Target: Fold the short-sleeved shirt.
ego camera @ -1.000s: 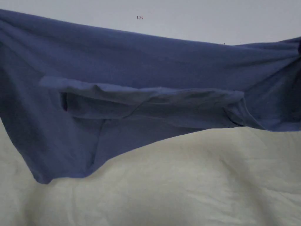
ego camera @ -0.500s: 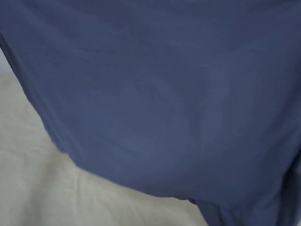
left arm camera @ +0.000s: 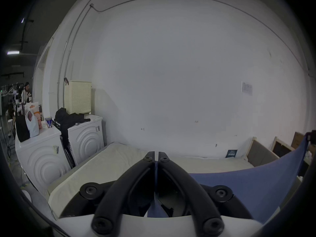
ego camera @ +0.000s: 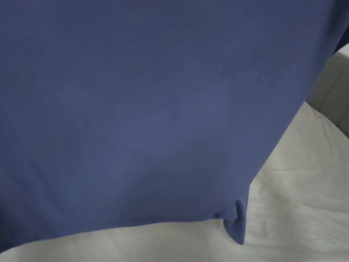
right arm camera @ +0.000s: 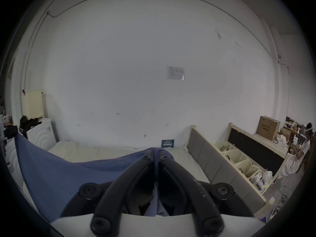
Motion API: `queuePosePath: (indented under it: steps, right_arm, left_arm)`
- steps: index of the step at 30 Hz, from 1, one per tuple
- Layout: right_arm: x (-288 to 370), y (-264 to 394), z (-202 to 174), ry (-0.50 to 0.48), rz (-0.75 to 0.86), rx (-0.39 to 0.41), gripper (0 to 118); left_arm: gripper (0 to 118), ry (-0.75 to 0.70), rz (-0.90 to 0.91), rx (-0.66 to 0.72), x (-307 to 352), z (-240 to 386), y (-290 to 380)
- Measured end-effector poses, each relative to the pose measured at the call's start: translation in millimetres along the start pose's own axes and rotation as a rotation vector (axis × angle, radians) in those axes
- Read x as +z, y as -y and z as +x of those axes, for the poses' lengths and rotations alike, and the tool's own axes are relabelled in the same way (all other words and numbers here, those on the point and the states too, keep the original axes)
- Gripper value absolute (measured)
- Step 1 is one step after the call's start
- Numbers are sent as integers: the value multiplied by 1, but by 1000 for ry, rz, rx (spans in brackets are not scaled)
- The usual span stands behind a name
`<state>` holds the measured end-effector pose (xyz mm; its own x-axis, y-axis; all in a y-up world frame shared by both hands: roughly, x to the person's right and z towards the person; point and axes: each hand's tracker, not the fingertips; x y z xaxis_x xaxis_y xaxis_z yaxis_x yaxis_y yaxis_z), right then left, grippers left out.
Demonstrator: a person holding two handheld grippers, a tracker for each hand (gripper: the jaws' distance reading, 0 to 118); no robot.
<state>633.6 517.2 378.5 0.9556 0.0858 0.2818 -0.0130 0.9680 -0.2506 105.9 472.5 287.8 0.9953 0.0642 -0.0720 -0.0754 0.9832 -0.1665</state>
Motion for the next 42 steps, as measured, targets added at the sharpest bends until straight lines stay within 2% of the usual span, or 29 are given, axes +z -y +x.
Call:
queuePosePath:
  steps: [2,7,9,11,14,19,22,24,29,34,38,42]
  right_arm:
    - [-12,-5,-4,23,-2,1,5]
    - [-96,-42,-28,95,20,39,5]
    - [-128,-54,-30,108,32,26,5]
    - [-153,-62,-32,142,58,-29,5]
    - [-182,-72,-39,182,72,-28,5]
    - [-210,-86,-45,227,130,-24,5]
    - [-218,-83,-45,217,145,-46,5]
    - [-221,-73,-46,214,139,-32,5]
    - [-223,-19,-41,187,76,34,5]
    - [-216,69,-24,127,-84,-19,5]
    - [-203,154,-12,88,-188,13,5]
    - [-181,252,-2,50,-330,-6,5]
  left_arm:
    - [2,-19,6,-14,-27,5,-7]
    - [2,-55,13,-31,-94,27,-17]
    - [2,-89,23,-16,-122,41,-20]
    - [2,-101,27,-18,-151,56,-24]
    - [2,-131,74,-68,-186,80,-29]
    - [2,-120,106,-90,-221,94,-34]
    - [2,-139,131,-84,-232,95,-30]
    - [2,-161,126,-93,-236,97,-22]
    - [2,-140,76,-89,-232,97,29]
    - [2,-112,-70,-147,-215,94,112]
    - [2,-81,-184,-79,-188,77,185]
    - [2,-69,-316,-61,-157,57,265]
